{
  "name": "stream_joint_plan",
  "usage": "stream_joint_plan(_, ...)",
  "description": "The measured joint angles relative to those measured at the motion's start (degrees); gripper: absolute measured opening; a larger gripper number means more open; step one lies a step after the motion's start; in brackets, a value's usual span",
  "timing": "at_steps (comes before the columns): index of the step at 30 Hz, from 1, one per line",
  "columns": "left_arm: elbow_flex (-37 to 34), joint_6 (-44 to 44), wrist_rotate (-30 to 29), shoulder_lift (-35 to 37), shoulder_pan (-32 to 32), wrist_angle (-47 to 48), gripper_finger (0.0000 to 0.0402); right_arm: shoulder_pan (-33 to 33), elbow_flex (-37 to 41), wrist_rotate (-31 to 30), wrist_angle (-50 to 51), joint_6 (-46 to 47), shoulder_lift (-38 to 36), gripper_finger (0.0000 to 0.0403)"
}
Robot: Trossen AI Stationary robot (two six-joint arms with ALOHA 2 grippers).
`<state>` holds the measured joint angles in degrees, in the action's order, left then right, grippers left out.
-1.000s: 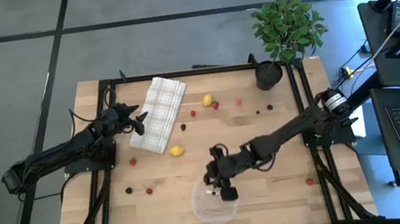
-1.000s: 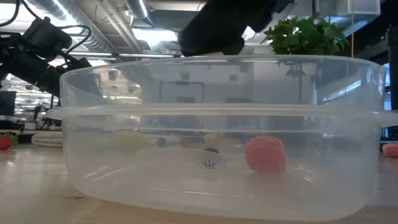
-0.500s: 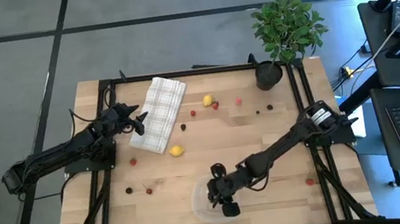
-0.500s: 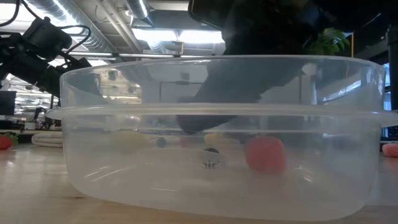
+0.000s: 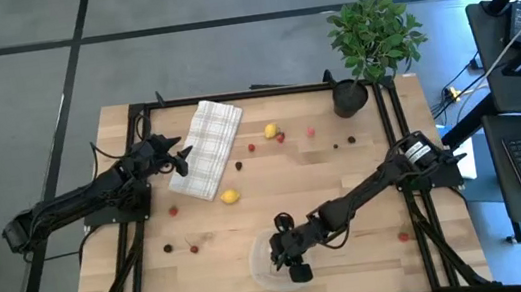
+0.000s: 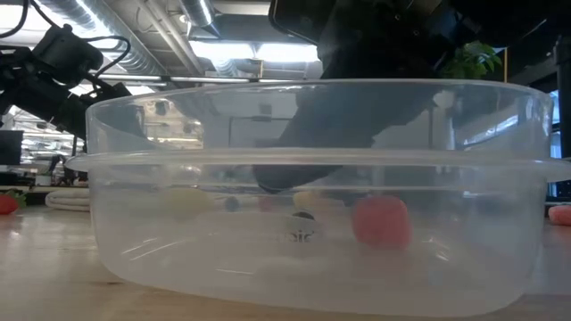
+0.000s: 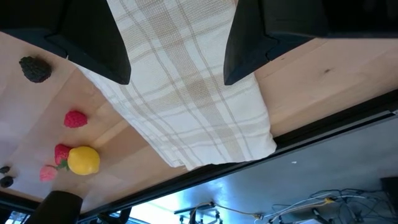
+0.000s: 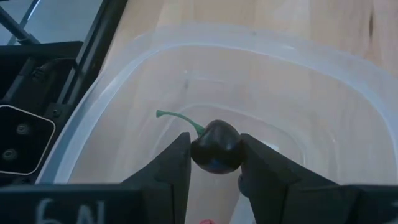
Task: Pick and placing Produce into tupperware
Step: Put the top black cherry into the transparent bin, then put the top peach into the transparent bin
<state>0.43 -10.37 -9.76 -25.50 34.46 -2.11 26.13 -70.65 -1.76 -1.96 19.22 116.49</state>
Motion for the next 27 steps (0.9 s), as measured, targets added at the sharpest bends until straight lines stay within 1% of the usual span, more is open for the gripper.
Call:
stream_joint_plan(8,0.0,0.0,0.0,0.0,0.0,0.0,0.025,0.0,0.0,0.0,0.0,-0.1,0.0,0.0126)
stream_joint_plan(18,0.0,0.0,0.0,0.0,0.0,0.0,0.025,-0.1,0.0,0.0,0.1,-0.2,0.0,0.0158)
stream_joint_plan(27,0.0,0.0,0.0,0.0,0.0,0.0,0.025,-0.1,0.0,0.0,0.1,-0.2,0.0,0.0162)
